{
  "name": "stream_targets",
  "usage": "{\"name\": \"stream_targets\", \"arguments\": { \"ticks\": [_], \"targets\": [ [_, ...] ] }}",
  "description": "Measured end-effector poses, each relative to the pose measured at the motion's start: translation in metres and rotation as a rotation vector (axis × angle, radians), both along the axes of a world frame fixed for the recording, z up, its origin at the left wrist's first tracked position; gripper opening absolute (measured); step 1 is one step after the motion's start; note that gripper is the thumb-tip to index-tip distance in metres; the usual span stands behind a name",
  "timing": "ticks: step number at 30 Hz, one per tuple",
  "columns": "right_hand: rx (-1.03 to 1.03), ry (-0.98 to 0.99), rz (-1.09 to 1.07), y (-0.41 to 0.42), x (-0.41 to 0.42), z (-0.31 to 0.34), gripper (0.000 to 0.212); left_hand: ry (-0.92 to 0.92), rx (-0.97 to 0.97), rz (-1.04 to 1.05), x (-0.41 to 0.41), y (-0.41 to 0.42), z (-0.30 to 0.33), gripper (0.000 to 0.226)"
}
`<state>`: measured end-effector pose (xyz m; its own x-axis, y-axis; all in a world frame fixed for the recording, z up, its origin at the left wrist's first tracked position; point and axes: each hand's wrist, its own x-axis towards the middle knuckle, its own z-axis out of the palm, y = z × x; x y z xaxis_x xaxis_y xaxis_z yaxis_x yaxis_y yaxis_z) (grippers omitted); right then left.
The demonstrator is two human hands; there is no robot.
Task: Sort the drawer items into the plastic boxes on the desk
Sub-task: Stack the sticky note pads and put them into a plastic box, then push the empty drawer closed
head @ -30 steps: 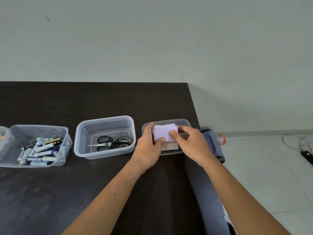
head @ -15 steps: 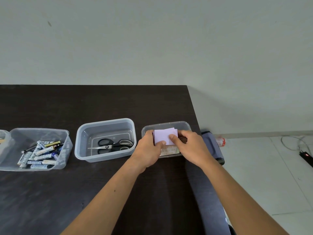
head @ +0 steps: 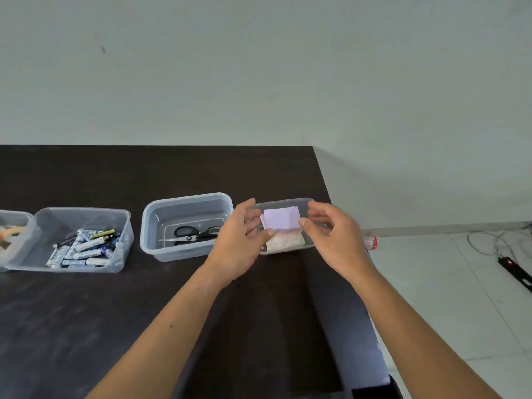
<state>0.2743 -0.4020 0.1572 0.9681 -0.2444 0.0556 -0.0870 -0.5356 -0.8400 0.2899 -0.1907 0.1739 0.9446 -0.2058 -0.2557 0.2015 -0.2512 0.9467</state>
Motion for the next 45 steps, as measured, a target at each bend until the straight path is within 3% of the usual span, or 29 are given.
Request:
{"name": "stream_targets", "arguments": {
  "ticks": [8, 17, 22, 27, 31, 36, 45],
  "targets": [
    [0.065, -0.004, 0.055, 0.029, -0.125, 0.021, 0.036, -0.082, -0.061, 0.056, -0.111, 0.061, 0.005, 0.050],
    [0.085, 0.093, 0.203, 0.055, -0.278, -0.016, 0.036, -0.063, -0.152, 0.138, -0.286, 0.126, -0.046, 0.036],
    [0.043, 0.140, 0.334, 0.046, -0.367, -0.063, 0.043, -0.023, 0.042, -0.045, -0.378, 0.141, -0.086, 0.047],
    [-0.132, 0.112, 0.446, 0.028, -0.438, -0.111, 0.050, -0.084, 0.355, -0.273, -0.440, 0.146, -0.124, 0.066],
    [-0.341, -0.009, 0.483, 0.027, -0.459, -0.139, 0.053, -0.300, 0.577, -0.209, -0.456, 0.142, -0.149, 0.048],
    [-0.280, -0.107, 0.386, 0.034, -0.449, -0.146, 0.026, -0.429, 0.530, -0.101, -0.454, 0.137, -0.156, 0.032],
    [-0.295, -0.192, 0.350, 0.039, -0.420, -0.142, 0.022, -0.523, 0.481, -0.044, -0.425, 0.141, -0.154, 0.025]
  ]
}}
